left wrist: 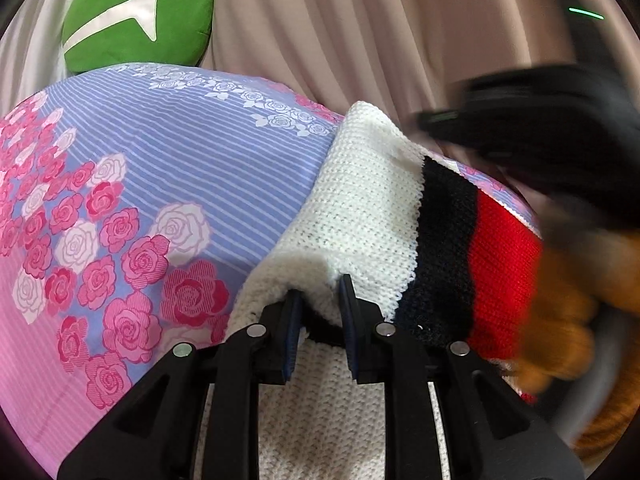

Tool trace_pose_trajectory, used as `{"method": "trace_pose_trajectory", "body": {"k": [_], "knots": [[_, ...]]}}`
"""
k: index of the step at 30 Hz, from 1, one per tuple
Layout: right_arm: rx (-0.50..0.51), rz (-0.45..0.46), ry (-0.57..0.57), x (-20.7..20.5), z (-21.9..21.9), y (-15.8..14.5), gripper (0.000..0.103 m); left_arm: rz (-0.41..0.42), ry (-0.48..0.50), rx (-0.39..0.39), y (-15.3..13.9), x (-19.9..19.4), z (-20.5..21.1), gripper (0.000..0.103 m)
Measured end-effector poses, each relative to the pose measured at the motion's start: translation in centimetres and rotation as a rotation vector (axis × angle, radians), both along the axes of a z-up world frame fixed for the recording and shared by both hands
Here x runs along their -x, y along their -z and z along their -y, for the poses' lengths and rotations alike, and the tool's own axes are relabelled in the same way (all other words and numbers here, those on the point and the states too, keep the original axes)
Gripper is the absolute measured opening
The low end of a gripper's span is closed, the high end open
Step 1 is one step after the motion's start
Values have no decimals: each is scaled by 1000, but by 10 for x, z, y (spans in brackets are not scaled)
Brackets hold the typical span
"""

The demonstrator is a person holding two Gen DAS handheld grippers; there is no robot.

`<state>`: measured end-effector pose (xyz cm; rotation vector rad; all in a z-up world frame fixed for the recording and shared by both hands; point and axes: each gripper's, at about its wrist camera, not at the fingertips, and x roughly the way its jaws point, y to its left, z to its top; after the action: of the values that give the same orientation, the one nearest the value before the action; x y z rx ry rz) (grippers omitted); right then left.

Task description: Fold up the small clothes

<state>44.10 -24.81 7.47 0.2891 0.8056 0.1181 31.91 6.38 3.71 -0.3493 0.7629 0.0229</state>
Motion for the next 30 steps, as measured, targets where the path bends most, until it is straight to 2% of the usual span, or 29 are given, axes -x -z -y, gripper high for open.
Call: {"method": "trace_pose_trajectory", "body": {"k": [1, 3, 4, 5, 8, 12, 15, 20, 21, 22, 23, 24, 25, 27, 29, 30], "knots": [[10, 21, 14, 20, 12, -9, 9, -1, 0, -4, 0, -1, 1, 19], [70, 41, 72, 62, 38, -17, 21, -2, 1, -8, 1, -3, 1, 19], [107, 45, 110, 86, 53, -16, 37, -2, 1, -8, 1, -4, 1, 19], [144, 48, 156, 108, 68, -14, 45, -2, 1, -9, 1, -4, 1, 19], [231, -3, 316, 169, 115, 1, 46, -2, 0, -18, 1, -4, 2, 19], [122, -59, 489, 233, 174, 22, 46, -2, 2, -21, 2, -6, 2, 19], [39, -65, 527, 249, 197, 29, 47, -1, 5, -16, 2, -6, 1, 19], [-50, -87, 531, 237, 214, 40, 49, 1, 6, -19, 2, -5, 1, 19], [-56, -92, 527, 232, 214, 42, 49, 1, 7, -20, 2, -4, 2, 19], [-57, -94, 521, 227, 214, 44, 35, 1, 7, -22, 2, -3, 3, 19], [-68, -96, 497, 223, 211, 43, 7, 1, 7, -22, 2, -3, 3, 19], [-101, -69, 483, 227, 208, 39, 7, 2, 6, -24, 2, -1, 4, 19], [-125, -3, 472, 234, 205, 26, 7, 1, 7, -25, 2, -1, 4, 20], [-125, 92, 463, 247, 197, 3, 6, 0, 6, -30, 2, -1, 4, 20], [-117, 128, 481, 260, 199, -6, 6, -1, 5, -42, 2, -1, 6, 21], [-88, 106, 494, 261, 202, -1, 6, -2, 4, -51, 2, -1, 8, 21]]}}
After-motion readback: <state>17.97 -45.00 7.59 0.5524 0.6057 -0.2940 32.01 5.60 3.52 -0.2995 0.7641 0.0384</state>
